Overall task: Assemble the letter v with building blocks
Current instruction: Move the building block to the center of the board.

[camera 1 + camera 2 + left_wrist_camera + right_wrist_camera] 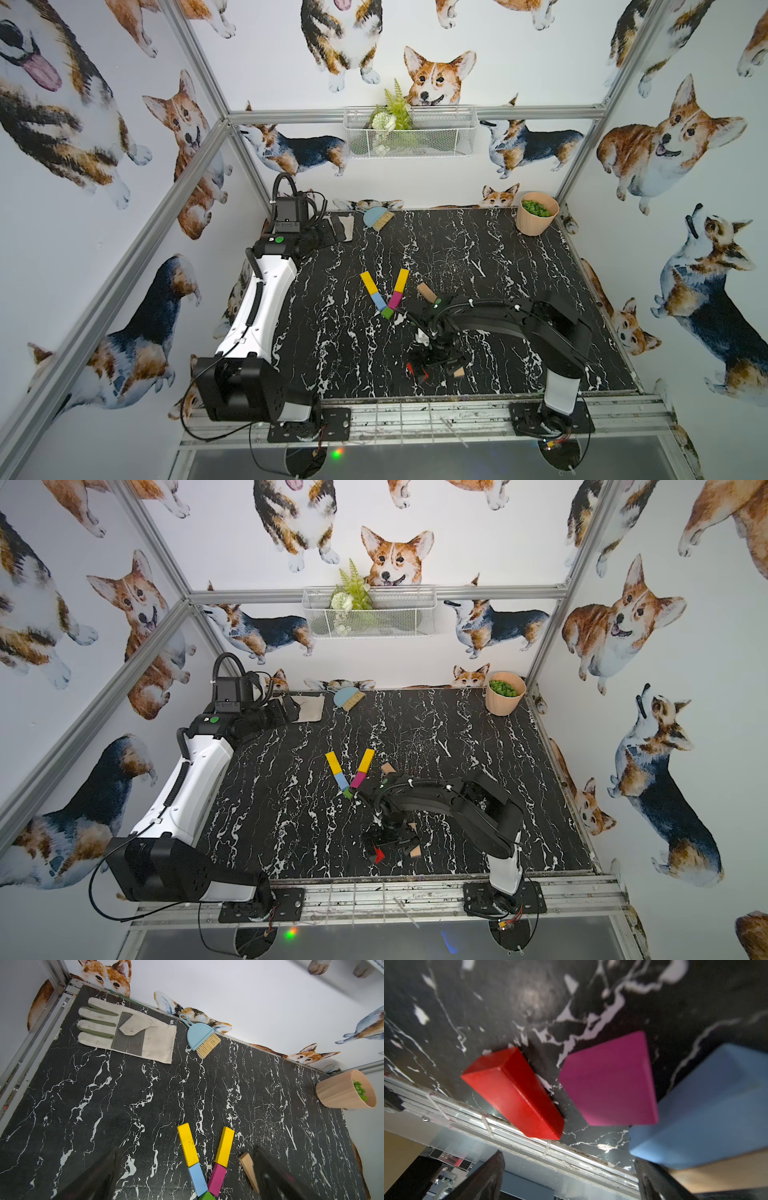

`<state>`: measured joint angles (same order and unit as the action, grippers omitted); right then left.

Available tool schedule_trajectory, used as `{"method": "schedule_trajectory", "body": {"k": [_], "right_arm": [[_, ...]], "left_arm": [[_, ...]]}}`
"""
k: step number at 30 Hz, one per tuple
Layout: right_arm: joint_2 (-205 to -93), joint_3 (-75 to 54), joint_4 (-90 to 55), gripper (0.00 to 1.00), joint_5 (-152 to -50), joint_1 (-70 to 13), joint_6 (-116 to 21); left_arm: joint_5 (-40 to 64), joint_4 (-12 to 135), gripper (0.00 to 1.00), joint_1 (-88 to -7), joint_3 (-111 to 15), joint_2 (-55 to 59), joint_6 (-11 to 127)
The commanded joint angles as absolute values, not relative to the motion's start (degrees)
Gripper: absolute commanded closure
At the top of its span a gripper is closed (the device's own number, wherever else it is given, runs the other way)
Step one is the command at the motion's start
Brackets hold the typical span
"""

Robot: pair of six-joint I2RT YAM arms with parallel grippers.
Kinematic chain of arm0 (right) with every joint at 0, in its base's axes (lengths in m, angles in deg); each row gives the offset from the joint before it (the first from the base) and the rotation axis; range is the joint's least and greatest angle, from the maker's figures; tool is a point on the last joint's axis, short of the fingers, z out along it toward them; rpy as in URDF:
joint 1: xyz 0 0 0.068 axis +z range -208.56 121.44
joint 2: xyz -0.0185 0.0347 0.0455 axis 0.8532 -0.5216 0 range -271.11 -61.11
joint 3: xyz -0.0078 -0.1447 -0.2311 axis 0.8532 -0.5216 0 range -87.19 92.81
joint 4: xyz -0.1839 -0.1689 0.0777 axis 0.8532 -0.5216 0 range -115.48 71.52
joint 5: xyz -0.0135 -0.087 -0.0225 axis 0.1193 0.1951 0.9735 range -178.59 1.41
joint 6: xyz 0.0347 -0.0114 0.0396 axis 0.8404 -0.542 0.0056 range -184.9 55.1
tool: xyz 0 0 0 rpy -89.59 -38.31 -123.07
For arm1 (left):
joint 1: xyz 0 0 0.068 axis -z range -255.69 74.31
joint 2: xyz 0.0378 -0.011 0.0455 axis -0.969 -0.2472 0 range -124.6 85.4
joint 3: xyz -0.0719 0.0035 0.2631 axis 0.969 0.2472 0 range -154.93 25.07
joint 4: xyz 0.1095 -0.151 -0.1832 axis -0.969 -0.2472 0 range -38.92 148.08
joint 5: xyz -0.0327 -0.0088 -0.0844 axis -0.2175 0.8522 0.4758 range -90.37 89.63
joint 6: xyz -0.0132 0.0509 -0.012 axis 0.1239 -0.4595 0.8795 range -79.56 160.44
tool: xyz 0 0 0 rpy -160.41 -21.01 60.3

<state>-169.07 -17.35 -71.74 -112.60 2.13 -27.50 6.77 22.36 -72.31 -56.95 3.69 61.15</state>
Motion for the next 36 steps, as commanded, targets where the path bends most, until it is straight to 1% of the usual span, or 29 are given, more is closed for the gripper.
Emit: {"method": "schedule_trajectory", "body": {"k": [1,14,20,27,29,33,36], "right_arm": [[-170.2,-15.6,-73.8,0.02,-113.0,1.8,-28.9],[-174.9,-9.7,-75.8,0.01,-108.3,-3.9,-32.1],[-177.8,-4.7,-77.4,0.01,-106.5,-4.9,-34.4],[-176.6,-1.8,-78.9,0.02,-104.1,-5.5,-35.8],[-174.9,-2.2,-80.0,0.02,-102.0,-5.5,-36.6],[-170.7,-4.4,-79.6,0.02,-94.7,-5.5,-39.0],[-171.3,-4.3,-79.2,0.03,-90.1,-5.6,-42.2]], "left_arm": [[6.6,23.0,0.0,-73.0,-56.2,4.3,60.3],[7.8,24.4,0.0,-74.0,-54.3,5.1,60.3],[8.1,24.8,0.0,-74.1,-53.9,5.2,60.3],[8.6,25.3,0.0,-74.2,-53.6,4.9,60.5],[8.9,25.6,0.0,-74.2,-53.5,4.6,60.6],[9.4,26.3,0.0,-74.2,-53.3,4.0,60.8],[10.2,27.0,0.0,-74.2,-53.1,3.4,61.3]]}}
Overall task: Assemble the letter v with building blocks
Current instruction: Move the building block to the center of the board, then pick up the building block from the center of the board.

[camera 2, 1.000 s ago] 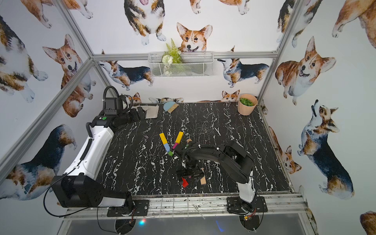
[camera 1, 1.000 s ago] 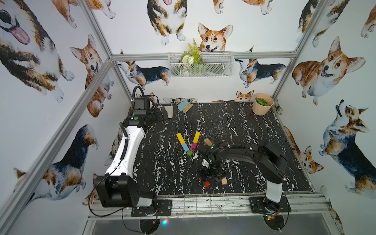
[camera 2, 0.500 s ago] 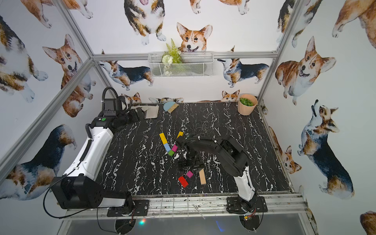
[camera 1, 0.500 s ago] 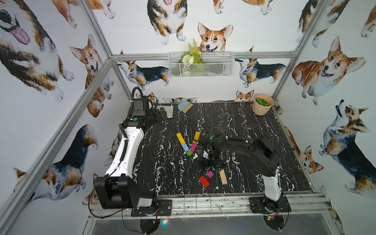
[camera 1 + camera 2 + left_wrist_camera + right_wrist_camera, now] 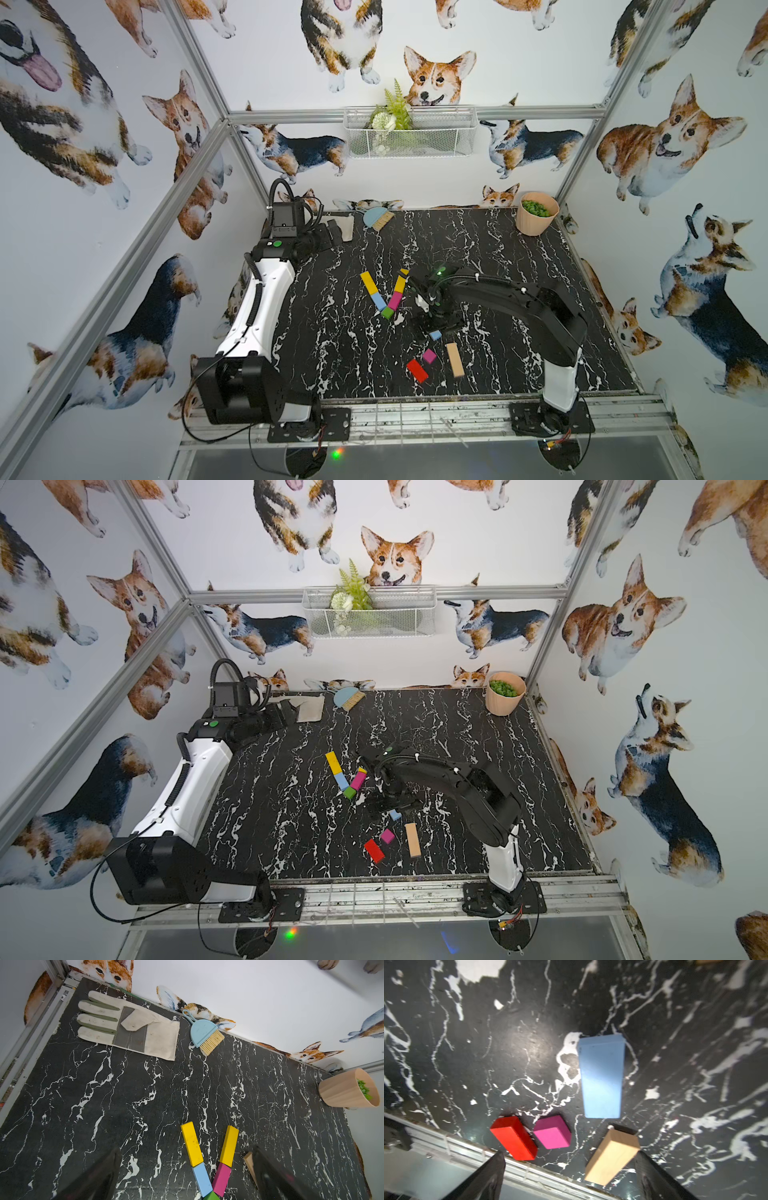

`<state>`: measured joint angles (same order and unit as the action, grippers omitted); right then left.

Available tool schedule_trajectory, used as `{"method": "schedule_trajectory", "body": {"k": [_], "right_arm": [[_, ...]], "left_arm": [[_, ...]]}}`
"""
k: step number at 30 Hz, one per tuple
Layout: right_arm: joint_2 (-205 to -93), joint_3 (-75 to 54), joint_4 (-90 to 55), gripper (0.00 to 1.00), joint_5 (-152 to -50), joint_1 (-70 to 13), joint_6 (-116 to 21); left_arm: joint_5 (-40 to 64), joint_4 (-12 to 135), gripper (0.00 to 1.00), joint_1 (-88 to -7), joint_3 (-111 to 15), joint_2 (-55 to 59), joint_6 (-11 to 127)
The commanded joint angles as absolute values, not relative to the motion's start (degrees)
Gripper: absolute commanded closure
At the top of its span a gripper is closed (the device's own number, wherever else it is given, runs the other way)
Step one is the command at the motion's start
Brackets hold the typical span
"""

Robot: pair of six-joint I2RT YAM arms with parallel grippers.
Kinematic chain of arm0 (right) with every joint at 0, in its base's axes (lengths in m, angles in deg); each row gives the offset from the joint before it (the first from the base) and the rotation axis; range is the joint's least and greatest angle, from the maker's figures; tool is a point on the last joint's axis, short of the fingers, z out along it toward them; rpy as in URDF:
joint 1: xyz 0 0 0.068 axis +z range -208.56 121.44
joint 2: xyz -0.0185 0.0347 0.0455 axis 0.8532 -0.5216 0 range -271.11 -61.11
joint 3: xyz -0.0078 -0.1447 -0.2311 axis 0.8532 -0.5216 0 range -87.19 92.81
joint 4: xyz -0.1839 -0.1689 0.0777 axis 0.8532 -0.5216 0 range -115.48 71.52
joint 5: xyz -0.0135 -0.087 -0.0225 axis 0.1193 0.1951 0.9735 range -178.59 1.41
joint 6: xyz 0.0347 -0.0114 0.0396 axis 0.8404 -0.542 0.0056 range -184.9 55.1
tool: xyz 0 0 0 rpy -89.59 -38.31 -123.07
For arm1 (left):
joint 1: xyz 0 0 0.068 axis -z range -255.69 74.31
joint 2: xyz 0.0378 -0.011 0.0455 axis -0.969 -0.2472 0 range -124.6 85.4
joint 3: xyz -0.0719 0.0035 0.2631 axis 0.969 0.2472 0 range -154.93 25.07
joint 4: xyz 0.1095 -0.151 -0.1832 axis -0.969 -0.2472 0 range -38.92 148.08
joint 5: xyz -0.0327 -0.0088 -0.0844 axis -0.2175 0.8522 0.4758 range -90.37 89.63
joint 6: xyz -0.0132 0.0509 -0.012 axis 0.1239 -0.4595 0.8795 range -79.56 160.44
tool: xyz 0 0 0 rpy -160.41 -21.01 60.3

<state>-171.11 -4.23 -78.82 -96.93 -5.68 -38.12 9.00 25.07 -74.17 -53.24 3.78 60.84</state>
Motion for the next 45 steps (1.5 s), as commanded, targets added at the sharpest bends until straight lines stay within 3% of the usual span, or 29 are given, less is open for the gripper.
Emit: {"method": "schedule_trajectory", "body": {"k": [1,11,28,45], "right_arm": [[-171.7,-4.2,-78.8,0.03,-89.0,-5.7,-42.9],[-173.3,-4.7,-70.7,0.08,-87.7,-6.1,-46.1],[-176.1,-5.1,-69.0,0.22,-87.6,-5.9,-43.1],[-176.8,-5.8,-68.1,0.55,-86.3,-5.6,-42.1]], "left_arm": [[10.4,27.1,0.0,-74.2,-53.1,3.3,61.3],[10.7,28.3,0.0,-74.2,-52.0,3.3,61.4],[10.5,29.9,0.0,-74.2,-49.5,4.9,60.8],[10.4,30.0,0.0,-74.2,-49.0,5.3,60.8]]}}
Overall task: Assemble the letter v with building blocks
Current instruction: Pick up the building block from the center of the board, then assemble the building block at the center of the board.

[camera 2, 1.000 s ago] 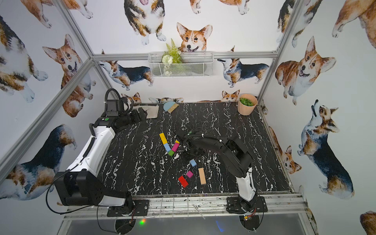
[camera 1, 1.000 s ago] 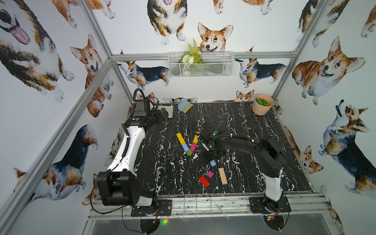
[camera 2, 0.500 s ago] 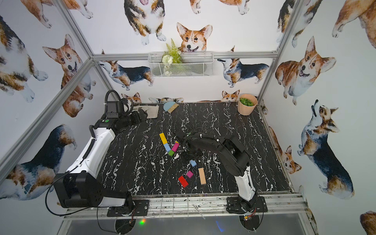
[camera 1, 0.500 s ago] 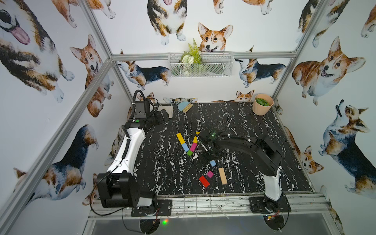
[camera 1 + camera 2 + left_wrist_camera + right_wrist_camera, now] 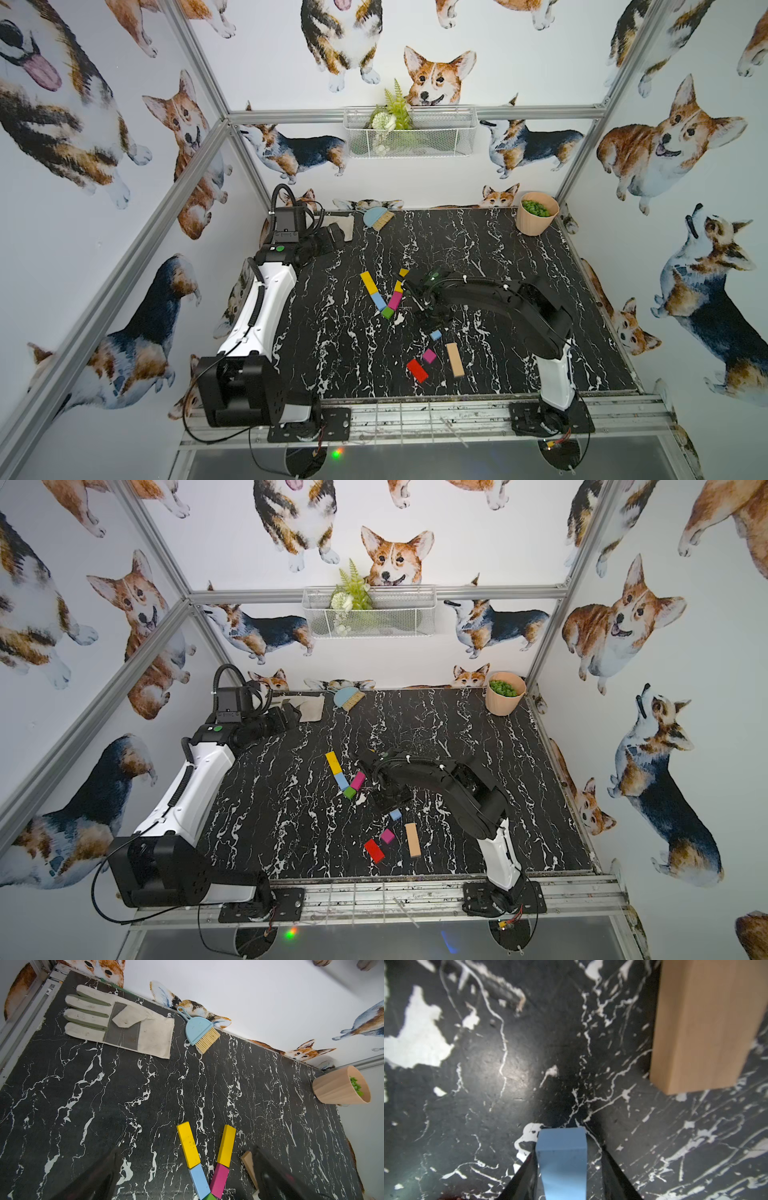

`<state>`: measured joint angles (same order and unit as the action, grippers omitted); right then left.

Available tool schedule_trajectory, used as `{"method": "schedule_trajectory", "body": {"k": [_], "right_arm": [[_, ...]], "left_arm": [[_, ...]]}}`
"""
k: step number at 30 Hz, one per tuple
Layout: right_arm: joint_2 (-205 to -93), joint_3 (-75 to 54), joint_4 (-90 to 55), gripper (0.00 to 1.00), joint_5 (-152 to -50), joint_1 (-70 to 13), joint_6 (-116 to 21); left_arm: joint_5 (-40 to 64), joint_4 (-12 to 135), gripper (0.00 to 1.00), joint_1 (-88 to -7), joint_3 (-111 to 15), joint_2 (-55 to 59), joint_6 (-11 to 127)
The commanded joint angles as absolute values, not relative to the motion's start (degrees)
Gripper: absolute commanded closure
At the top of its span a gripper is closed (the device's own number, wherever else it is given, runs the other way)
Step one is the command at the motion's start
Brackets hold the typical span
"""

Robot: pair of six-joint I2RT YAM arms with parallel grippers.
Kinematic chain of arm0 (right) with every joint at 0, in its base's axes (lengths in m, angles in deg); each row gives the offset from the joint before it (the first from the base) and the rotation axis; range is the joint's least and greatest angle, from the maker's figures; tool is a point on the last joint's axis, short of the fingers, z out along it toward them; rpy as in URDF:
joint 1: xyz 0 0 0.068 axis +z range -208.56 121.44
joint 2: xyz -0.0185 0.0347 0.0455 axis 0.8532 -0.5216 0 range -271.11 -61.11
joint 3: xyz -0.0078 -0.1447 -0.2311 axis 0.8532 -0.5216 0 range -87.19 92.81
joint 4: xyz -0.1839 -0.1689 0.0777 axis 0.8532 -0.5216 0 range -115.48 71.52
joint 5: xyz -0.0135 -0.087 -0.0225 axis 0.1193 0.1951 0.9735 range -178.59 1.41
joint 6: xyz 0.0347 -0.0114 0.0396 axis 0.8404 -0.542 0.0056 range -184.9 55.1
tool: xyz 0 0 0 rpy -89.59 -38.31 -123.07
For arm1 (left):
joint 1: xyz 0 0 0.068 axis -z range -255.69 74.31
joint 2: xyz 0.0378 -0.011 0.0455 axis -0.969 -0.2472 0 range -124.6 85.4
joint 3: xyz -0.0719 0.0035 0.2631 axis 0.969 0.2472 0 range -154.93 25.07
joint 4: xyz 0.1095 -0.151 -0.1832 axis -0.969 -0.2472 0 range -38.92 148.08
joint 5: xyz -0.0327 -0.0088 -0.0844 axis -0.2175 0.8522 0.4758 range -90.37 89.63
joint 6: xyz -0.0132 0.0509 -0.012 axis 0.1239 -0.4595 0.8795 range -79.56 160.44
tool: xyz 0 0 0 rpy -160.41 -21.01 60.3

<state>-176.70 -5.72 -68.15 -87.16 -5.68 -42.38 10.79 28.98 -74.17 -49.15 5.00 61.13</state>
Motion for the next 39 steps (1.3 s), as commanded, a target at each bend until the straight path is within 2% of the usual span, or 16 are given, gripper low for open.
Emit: {"method": "schedule_trajectory", "body": {"k": [1,9,13,18,25,39], "right_arm": [[-176.7,-5.9,-68.1,0.56,-86.2,-5.6,-42.1],[-176.6,-5.8,-68.6,0.69,-83.1,-5.5,-42.5],[-175.8,-5.4,-69.6,0.72,-81.1,-5.5,-43.9],[-173.5,-4.7,-71.6,0.74,-79.1,-6.3,-46.3],[-169.4,-7.6,-70.6,0.75,-83.9,-12.0,-50.0],[-174.1,-5.9,-71.8,0.74,-85.3,-14.0,-58.7]], "left_arm": [[10.5,30.0,0.0,-74.2,-49.0,5.3,60.8],[10.6,30.0,0.0,-74.2,-49.0,5.2,60.8],[10.5,30.0,0.0,-74.2,-49.0,5.2,60.9],[10.7,30.1,0.0,-74.2,-48.9,5.2,60.9],[10.8,30.2,0.0,-74.2,-48.9,5.3,61.0],[10.8,30.3,0.0,-74.3,-48.8,5.2,61.0]]}}
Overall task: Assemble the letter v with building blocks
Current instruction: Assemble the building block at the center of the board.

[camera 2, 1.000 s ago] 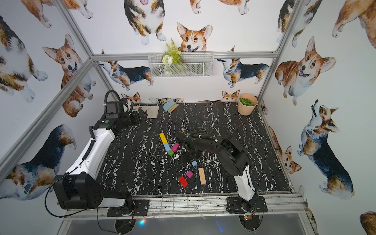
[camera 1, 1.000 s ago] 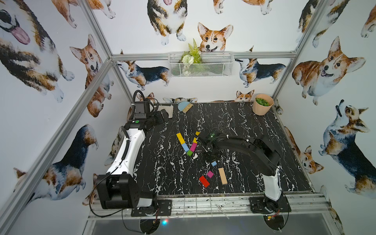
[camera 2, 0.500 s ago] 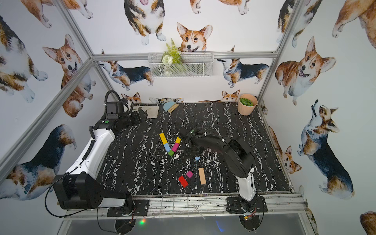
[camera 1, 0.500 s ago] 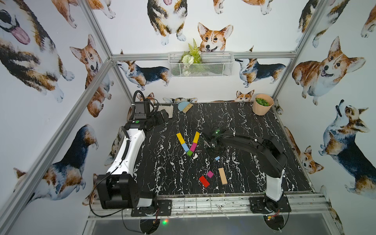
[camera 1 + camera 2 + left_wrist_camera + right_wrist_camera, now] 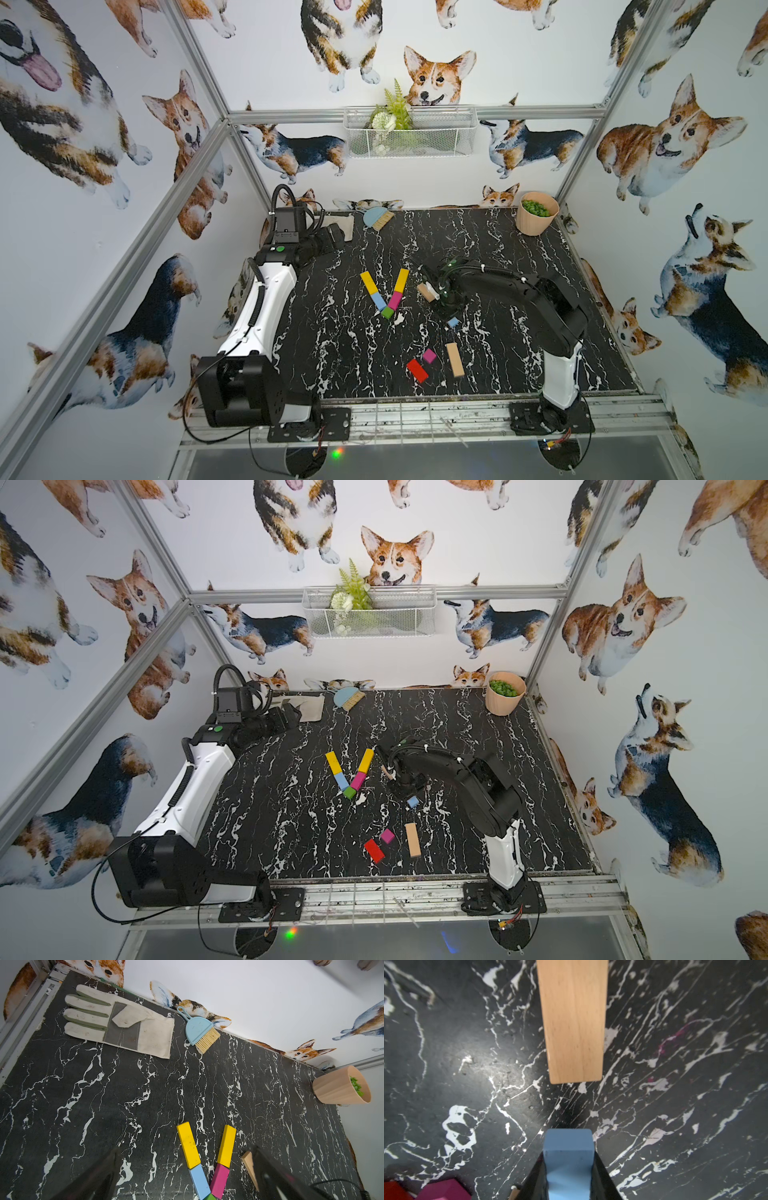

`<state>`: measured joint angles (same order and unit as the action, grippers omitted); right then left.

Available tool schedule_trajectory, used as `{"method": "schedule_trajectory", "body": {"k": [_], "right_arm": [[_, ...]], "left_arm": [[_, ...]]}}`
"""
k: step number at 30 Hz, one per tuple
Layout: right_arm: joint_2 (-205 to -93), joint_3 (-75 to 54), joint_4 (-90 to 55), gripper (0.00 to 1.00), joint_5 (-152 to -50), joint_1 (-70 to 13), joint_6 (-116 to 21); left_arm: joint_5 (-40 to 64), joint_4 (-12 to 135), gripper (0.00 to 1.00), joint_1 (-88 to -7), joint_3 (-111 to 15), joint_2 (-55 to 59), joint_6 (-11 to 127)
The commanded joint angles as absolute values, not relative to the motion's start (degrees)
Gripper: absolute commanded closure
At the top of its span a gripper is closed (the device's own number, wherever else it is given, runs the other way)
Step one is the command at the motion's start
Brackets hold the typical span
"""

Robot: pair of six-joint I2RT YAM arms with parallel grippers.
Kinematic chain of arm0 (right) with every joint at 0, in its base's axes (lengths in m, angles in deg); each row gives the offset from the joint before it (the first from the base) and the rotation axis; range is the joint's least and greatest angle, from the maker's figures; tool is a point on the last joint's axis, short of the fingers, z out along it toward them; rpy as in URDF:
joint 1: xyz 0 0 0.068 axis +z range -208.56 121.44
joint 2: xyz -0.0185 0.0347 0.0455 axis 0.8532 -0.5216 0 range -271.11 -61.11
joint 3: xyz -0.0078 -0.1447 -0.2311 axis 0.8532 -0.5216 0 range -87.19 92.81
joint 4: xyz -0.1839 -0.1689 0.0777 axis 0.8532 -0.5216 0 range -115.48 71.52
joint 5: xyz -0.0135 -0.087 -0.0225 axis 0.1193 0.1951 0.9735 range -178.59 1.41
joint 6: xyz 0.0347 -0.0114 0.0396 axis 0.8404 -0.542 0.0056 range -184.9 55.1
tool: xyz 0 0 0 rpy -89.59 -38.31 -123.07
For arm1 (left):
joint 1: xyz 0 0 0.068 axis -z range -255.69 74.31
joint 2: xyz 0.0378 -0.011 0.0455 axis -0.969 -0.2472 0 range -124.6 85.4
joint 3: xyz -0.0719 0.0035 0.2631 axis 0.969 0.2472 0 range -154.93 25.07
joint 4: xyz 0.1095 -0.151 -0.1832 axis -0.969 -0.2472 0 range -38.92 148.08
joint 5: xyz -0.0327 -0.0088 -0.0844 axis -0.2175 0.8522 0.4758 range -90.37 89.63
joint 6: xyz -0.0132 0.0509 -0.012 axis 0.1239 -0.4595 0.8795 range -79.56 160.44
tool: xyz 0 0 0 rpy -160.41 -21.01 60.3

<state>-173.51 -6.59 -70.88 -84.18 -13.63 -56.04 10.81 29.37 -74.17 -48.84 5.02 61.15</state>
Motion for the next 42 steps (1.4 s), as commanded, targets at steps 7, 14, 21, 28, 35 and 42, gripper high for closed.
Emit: {"method": "schedule_trajectory", "body": {"k": [7,14,21,28,35,42], "right_arm": [[-176.5,-4.4,-71.6,0.74,-86.2,-14.9,-59.9],[-177.6,-4.2,-70.7,0.74,-86.7,-15.1,-59.7],[-178.6,-3.0,-70.3,0.73,-86.6,-15.7,-59.7],[-180.0,-1.3,-70.1,0.73,-86.6,-16.1,-59.8],[-180.9,-0.4,-70.0,0.73,-86.3,-16.4,-60.1],[-181.8,0.5,-69.9,0.73,-86.5,-16.5,-60.1]], "left_arm": [[10.9,30.2,0.0,-74.2,-48.8,5.2,61.0],[10.9,30.3,0.0,-74.2,-48.9,5.2,61.0],[10.9,30.2,0.0,-74.3,-48.9,5.2,61.0],[10.8,30.1,0.0,-74.2,-49.0,5.2,61.0],[10.8,30.1,0.0,-74.2,-48.9,5.2,60.9],[10.8,30.0,0.0,-74.2,-49.0,4.9,60.9]]}}
